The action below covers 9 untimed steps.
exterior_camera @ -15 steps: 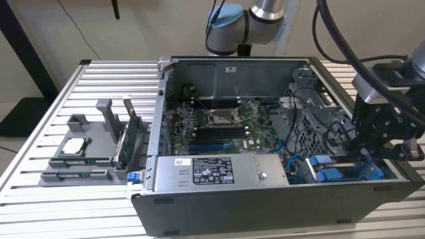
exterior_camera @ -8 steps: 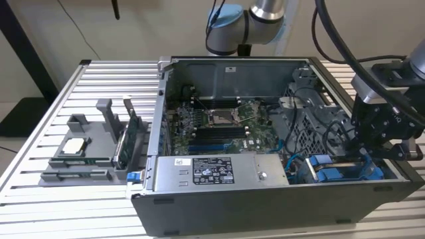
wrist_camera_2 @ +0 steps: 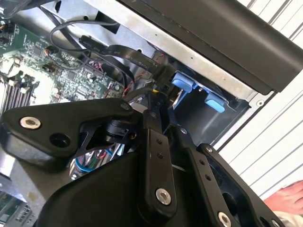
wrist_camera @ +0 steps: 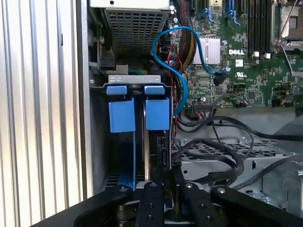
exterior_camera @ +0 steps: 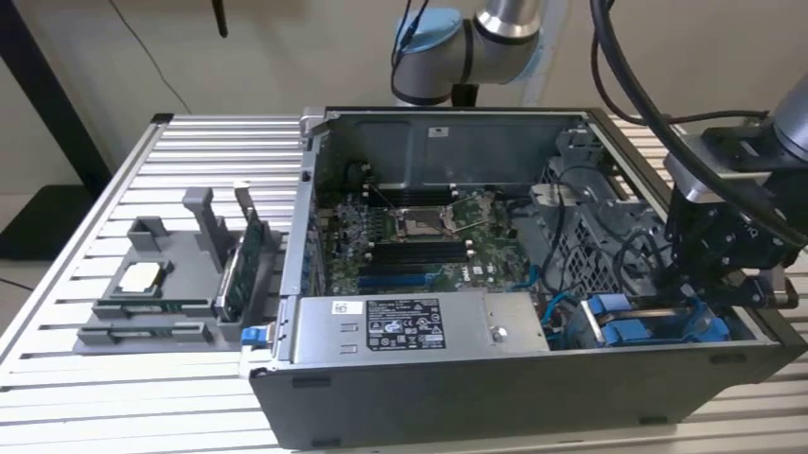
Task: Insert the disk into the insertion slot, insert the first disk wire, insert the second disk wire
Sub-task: 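Insert the first disk wire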
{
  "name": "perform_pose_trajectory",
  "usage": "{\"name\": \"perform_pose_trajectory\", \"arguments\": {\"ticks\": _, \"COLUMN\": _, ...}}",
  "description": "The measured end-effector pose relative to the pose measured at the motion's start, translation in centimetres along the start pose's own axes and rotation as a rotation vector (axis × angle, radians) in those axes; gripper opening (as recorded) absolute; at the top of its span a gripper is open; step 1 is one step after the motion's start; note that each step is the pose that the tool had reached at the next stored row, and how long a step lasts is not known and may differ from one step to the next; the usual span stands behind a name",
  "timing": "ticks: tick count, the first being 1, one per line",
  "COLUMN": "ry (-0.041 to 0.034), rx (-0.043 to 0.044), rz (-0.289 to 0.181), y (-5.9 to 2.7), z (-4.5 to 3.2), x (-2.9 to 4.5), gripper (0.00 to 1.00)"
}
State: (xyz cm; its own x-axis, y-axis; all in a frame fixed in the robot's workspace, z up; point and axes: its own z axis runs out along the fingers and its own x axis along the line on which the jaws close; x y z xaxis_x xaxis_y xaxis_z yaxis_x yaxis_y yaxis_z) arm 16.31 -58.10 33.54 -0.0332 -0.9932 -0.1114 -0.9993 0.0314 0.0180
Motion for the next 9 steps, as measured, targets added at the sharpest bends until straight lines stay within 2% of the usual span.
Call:
{"name": "perform_pose_trajectory", "arguments": {"ticks": 3, "ry": -0.0008, "rx": -0.0002, "rz": 0.0, "y": 0.01, "z": 0.11, "x": 0.01, "gripper": 0.2}}
{"name": "perform_pose_trajectory", "arguments": {"ticks": 4, "ry": -0.0005, "rx": -0.0001, "rz": 0.0, "y": 0.01, "z": 0.11, "x": 0.02, "gripper": 0.26}}
{"name": "perform_pose_trajectory", "arguments": {"ticks": 6, "ry": -0.0006, "rx": 0.0, "rz": 0.0, "y": 0.01, "z": 0.08, "x": 0.01, "gripper": 0.26}}
{"name": "perform_pose_trajectory", "arguments": {"ticks": 7, "ry": -0.0006, "rx": -0.0001, "rz": 0.0, "y": 0.01, "z": -0.01, "x": 0.0, "gripper": 0.33}}
{"name": "perform_pose_trajectory", "arguments": {"ticks": 9, "ry": -0.0008, "rx": -0.0003, "rz": 0.0, "y": 0.01, "z": -0.34, "x": -0.04, "gripper": 0.33}}
